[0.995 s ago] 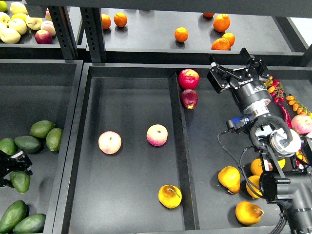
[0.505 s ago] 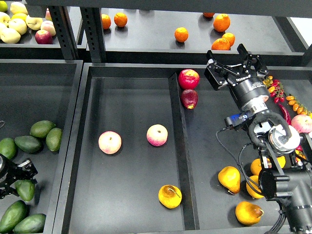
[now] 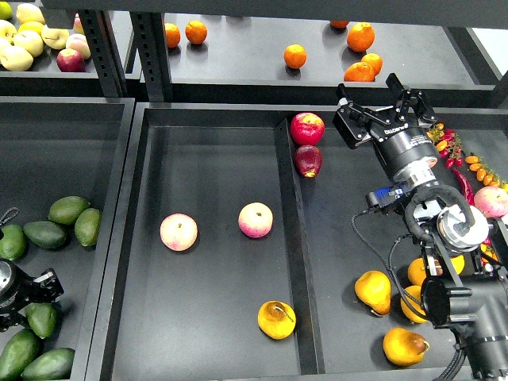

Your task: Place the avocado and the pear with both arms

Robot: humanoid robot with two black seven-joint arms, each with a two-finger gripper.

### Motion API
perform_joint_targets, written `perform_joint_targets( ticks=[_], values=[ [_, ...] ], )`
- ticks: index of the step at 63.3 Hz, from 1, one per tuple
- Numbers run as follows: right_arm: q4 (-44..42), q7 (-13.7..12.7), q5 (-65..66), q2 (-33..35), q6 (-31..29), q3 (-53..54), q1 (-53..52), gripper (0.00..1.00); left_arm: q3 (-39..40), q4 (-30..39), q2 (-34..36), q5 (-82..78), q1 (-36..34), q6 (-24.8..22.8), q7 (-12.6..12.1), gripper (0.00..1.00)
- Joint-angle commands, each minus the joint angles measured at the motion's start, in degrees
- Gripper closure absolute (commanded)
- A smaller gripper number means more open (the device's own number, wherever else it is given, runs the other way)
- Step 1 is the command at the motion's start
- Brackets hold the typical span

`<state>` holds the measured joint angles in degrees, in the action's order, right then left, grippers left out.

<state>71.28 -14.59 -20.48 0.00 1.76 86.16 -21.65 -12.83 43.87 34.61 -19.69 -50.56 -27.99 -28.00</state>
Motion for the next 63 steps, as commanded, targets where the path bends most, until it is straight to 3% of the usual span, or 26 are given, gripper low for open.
perform_joint_targets(
  ticks=[1, 17, 29, 37, 56, 63],
  values=[
    [0.0, 0.0, 0.0, 0.0, -0.1, -1.0, 0.1, 0.00, 0.0, 0.1, 0.0, -0.5, 0.0, 0.0, 0.0, 0.26],
    [0.4, 0.0, 0.1, 0.0, -0.3, -2.2, 0.2, 0.00, 1.8, 0.7, 0.8, -1.6, -0.9, 0.0, 0.0, 0.02],
    [0.3, -0.1, 0.1, 0.0, -0.7, -4.1, 0.6, 0.00, 5.4, 0.9, 4.3, -1.5, -1.5, 0.0, 0.0, 0.01],
    [0.1, -0.5, 0.2, 0.0, -0.9, -6.8, 2.0, 0.00, 13.5, 2.3, 9.2, 0.4, -1.7, 0.0, 0.0, 0.01],
    [0.4, -4.7, 0.3, 0.0, -1.2, -15.6, 6.2, 0.00, 22.5, -0.8, 13.3, 24.6, -1.7, 0.0, 0.0, 0.01],
    [1.4, -6.0, 0.4, 4.2, -1.1, -19.4, 6.9, 0.00, 24.4, -0.5, 14.2, 34.5, -1.7, 0.0, 0.0, 0.01]
  ],
)
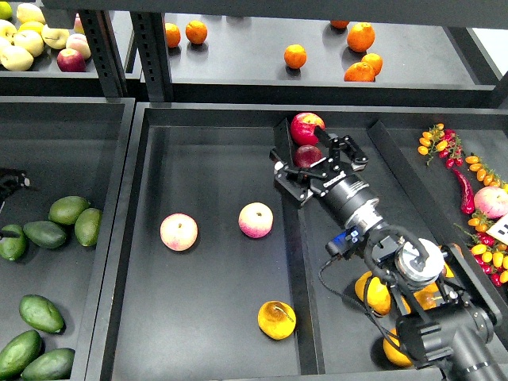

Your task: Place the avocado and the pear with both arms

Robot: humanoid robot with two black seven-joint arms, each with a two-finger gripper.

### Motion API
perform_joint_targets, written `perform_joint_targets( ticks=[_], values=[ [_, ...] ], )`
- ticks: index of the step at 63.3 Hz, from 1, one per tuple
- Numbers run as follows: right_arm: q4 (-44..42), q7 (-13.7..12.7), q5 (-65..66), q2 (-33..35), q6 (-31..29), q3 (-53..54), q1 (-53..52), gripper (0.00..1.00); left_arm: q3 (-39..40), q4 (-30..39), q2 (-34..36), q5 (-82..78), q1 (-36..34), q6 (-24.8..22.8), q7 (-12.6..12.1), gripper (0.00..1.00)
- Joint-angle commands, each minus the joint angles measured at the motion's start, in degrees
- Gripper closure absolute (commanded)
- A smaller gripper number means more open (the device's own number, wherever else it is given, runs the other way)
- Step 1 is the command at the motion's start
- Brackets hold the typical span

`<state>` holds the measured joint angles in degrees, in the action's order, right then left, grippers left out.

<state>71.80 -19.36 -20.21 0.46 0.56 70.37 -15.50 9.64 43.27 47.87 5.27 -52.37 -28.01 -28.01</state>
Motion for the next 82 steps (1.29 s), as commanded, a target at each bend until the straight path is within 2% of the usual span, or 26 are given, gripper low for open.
perform_joint_targets(
  ticks=[1, 15, 17, 24, 33, 48, 64, 67, 82],
  values=[
    [1.1, -1.3, 0.1, 4.3, 0.0, -3.8, 0.7, 0.00, 2.3, 0.1, 1.0, 10.6, 0.2, 0.0, 0.0, 0.01],
    [2.2, -2.9, 0.0, 11.9, -0.8, -8.9, 0.8, 0.00, 9.7, 1.6, 1.8, 25.5, 2.3, 0.0, 0.0, 0.01],
    [2.2, -4.7, 0.1, 13.2, -1.0, -9.5, 0.6, 0.00, 14.4, 1.8, 1.3, 27.0, 4.8, 0.0, 0.0, 0.01],
    [2.2, -8.6, 0.0, 15.4, -1.0, -11.4, 0.1, 0.00, 22.5, 2.1, -0.1, 27.3, 9.7, 0.0, 0.0, 0.01],
    [2.6, -8.6, -0.1, 19.9, -1.0, -13.9, -1.8, 0.00, 36.2, 2.1, -4.4, 27.3, 20.8, 0.0, 0.0, 0.01],
    [3.7, -8.6, -0.4, 31.4, -1.2, -24.8, -9.2, 0.00, 51.3, 2.4, -14.3, 27.3, 35.7, 0.0, 0.0, 0.01],
    [3.7, -8.6, -0.4, 34.8, -1.2, -31.8, -13.8, 0.00, 61.4, 8.2, -21.9, 27.1, 46.1, 0.0, 0.0, 0.01],
    [3.7, -8.6, -0.4, 34.8, -1.2, -36.6, -15.3, 0.00, 63.0, 9.6, -23.9, 27.0, 48.8, 0.0, 0.0, 0.01],
    [3.6, -8.6, 0.2, 34.5, -1.3, -49.1, -20.2, 0.00, 67.1, 15.3, -27.6, 26.6, 52.9, 0.0, 0.0, 0.01]
  ],
)
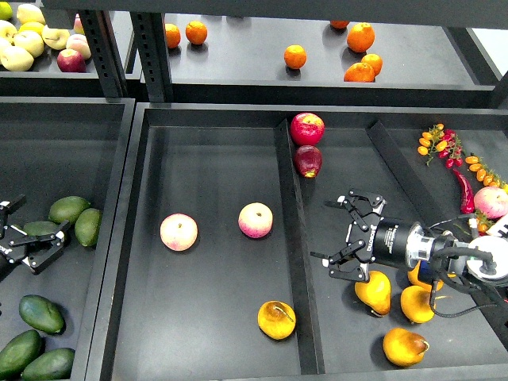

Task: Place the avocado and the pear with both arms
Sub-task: 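Lower the right gripper onto the yellow pear and close on it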

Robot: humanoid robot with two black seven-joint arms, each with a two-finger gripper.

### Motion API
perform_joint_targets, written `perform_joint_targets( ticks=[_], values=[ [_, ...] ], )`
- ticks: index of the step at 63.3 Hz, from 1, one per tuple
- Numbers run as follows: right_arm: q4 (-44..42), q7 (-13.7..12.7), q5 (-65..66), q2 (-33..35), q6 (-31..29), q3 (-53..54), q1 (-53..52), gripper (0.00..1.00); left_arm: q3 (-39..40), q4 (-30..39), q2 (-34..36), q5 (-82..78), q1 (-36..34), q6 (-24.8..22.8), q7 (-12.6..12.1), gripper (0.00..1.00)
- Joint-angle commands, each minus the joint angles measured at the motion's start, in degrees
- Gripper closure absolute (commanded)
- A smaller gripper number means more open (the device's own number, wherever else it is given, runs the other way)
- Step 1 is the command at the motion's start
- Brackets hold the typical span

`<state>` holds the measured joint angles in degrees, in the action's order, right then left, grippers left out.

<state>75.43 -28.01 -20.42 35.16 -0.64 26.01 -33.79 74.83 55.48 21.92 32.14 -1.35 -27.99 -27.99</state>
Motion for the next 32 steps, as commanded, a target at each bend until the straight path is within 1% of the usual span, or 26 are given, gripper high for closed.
perform_joint_targets(
  ticks=[1, 14, 27, 32],
  values=[
    [0.0, 0.0, 0.5, -0.2, -0.1, -5.0, -2.0, 0.00, 2.1, 3.5, -1.8, -0.3, 2.1, 0.0, 0.0, 0.01],
    [-0.1, 0.0, 1.3, 0.3, -0.1, -6.8, -3.6, 0.00, 4.1, 7.4, -3.4, -0.5, 3.5, 0.0, 0.0, 0.01],
    [-0.9, 0.0, 2.6, -0.1, 0.0, -14.5, -8.7, 0.00, 4.9, 12.4, -3.6, -2.2, 4.9, 0.0, 0.0, 0.01],
    [-0.9, 0.0, 2.6, -0.5, 0.0, -16.3, -10.8, 0.00, 6.6, 14.7, -3.9, -3.9, 5.9, 0.0, 0.0, 0.01]
  ],
)
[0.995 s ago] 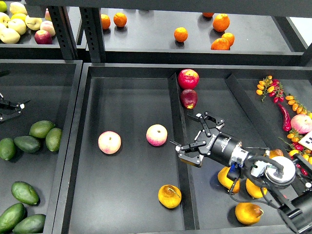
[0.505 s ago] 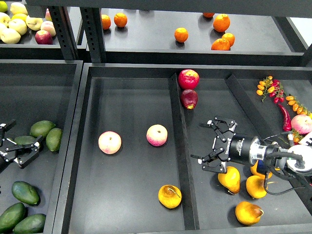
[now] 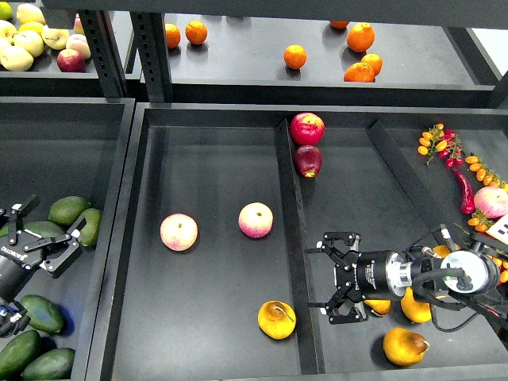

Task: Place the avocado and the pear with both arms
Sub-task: 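Lower the right gripper onto the yellow pear and close on it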

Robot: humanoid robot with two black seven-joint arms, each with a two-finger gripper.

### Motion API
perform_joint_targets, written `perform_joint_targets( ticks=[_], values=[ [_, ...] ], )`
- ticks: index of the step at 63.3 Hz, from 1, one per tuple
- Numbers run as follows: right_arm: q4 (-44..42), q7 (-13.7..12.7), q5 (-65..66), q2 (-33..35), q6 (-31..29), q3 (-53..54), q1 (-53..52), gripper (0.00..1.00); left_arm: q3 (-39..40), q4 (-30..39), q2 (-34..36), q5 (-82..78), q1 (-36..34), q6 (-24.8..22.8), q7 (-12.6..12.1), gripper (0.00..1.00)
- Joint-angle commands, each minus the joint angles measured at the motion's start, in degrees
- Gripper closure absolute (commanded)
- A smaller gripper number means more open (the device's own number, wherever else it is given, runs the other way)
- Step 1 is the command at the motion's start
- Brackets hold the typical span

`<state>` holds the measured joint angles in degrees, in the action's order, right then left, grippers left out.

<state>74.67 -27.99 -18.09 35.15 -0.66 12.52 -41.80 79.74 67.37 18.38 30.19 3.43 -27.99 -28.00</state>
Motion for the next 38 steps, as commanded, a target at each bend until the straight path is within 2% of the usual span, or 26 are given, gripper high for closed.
perform_joint_targets(
  ticks=[1, 11, 38],
  values=[
    [-0.1, 0.0, 0.3, -0.9, 0.0, -3.1, -3.2, 0.00, 3.0, 4.2, -1.7, -3.6, 2.2, 0.0, 0.0, 0.01],
    [-0.1, 0.0, 0.3, -1.7, 0.0, -3.4, -3.1, 0.00, 4.3, 7.9, -5.1, -6.4, 4.7, 0.0, 0.0, 0.01],
    [-2.2, 0.0, 1.5, -4.9, 0.0, -8.4, -1.4, 0.00, 3.1, 6.5, -13.2, -6.5, 6.7, 0.0, 0.0, 0.01]
  ],
)
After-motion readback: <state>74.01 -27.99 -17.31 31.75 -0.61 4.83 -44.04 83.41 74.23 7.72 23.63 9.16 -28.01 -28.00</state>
